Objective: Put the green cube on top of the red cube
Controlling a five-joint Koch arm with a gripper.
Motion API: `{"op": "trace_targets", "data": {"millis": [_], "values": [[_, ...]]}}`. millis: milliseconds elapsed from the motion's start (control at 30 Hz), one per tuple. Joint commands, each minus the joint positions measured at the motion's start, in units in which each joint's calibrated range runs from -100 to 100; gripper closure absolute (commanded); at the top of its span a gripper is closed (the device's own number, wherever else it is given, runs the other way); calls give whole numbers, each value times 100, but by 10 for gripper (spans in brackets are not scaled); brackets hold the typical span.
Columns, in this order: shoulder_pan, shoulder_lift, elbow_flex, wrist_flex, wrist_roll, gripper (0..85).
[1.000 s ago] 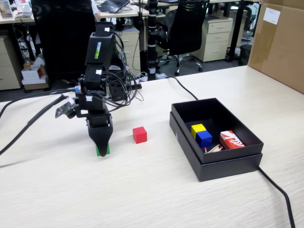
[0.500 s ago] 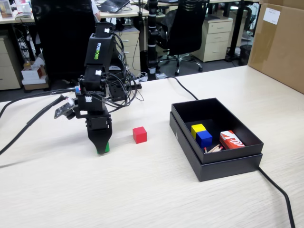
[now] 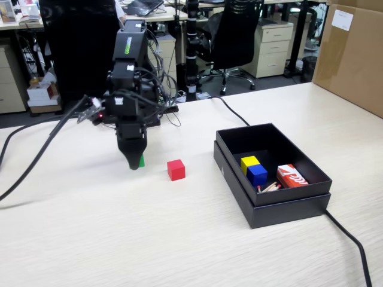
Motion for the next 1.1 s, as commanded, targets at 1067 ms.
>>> {"op": "trace_targets", "data": {"millis": [1067], "values": [[850, 492, 1373, -201, 1026, 823]]}}
